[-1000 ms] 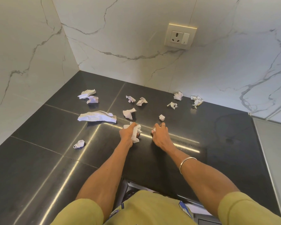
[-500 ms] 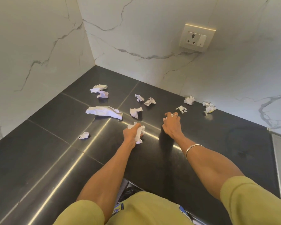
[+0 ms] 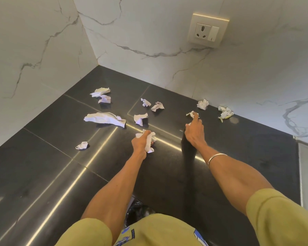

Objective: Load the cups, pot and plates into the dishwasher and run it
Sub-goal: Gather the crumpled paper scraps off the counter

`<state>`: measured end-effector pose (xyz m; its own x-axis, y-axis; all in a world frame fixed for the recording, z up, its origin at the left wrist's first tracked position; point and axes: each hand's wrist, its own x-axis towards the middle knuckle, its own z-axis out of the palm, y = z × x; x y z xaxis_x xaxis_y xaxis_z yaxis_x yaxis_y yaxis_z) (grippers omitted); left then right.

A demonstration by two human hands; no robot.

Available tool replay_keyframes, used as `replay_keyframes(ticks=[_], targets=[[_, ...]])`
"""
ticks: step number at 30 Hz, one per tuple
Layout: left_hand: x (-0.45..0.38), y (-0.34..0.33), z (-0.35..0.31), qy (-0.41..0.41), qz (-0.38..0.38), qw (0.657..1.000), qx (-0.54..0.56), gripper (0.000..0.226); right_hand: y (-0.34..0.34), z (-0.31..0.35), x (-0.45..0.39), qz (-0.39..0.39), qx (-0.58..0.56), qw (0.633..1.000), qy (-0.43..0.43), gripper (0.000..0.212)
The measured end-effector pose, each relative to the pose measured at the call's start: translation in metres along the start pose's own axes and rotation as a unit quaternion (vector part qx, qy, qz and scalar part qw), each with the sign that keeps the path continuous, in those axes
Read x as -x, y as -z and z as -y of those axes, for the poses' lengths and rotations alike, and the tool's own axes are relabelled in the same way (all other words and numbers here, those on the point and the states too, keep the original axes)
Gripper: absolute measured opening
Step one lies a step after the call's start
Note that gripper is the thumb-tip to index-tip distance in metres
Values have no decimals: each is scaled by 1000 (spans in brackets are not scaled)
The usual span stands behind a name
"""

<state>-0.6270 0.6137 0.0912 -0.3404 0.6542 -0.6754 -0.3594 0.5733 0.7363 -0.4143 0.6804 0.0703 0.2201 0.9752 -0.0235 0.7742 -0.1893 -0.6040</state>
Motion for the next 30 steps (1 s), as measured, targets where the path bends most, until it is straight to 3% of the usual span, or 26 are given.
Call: replay_keyframes(ticks=[4, 8, 14, 19, 22, 30], targets=[[-8, -6, 1, 19, -17, 999, 32, 36, 5, -7, -26, 12, 17, 1000, -22, 61], [-11, -8, 4, 19, -27, 999, 35, 41, -2, -12, -48, 79, 95, 992, -32, 70], [-12, -10, 6, 14, -40, 997, 57, 47, -7, -14, -49, 70, 136, 988, 22, 52], [-8, -9, 14, 20, -47, 995, 80, 48, -6, -17, -38, 69, 81, 994, 20, 40], [-5, -5, 14, 28, -51, 995, 84, 35, -4, -11, -22, 37, 0, 999, -9, 29], [17, 21, 31, 34, -20, 997, 67, 28, -12, 20, 55, 27, -88, 995, -31, 27]])
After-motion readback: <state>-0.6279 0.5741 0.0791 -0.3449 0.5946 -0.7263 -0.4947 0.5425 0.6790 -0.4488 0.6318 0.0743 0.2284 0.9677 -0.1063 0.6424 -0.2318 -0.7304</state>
